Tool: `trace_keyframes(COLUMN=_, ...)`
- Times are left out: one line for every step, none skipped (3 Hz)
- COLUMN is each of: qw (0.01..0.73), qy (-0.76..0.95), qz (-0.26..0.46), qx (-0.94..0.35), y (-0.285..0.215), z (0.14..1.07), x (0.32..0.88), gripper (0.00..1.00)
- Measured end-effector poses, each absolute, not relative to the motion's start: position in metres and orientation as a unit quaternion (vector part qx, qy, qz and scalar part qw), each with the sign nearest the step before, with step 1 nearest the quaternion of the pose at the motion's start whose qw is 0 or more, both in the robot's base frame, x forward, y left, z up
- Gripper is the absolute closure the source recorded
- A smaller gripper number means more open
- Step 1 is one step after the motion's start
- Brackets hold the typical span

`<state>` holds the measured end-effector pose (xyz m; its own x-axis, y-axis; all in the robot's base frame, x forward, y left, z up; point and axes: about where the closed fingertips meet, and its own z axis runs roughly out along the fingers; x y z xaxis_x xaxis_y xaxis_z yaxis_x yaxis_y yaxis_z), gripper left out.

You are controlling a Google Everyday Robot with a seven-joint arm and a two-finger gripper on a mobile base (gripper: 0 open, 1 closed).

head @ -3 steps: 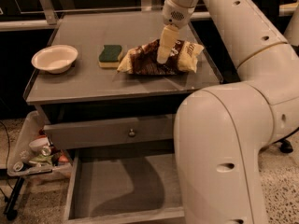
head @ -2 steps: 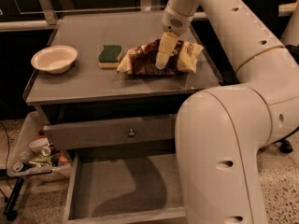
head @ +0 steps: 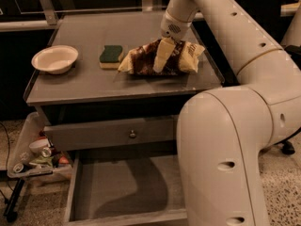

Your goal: Place brown chip bag into middle drawer

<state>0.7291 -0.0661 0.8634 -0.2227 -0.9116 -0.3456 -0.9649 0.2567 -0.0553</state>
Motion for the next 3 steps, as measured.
trace_keyframes(qw=0.165, qy=0.777, qz=0.084, qx=-0.602, y=-0.0624, z=0.8611, x=0.7351, gripper=0.42)
trace_keyframes(qw=0.165, qy=0.777, qz=0.084, qx=-0.602, y=-0.0623, z=0.8611, x=0.7352, gripper=0.64)
trace_keyframes(qw=0.165, qy=0.777, qz=0.084, qx=-0.602, y=-0.0623, z=0.8611, x=0.7352, gripper=0.88)
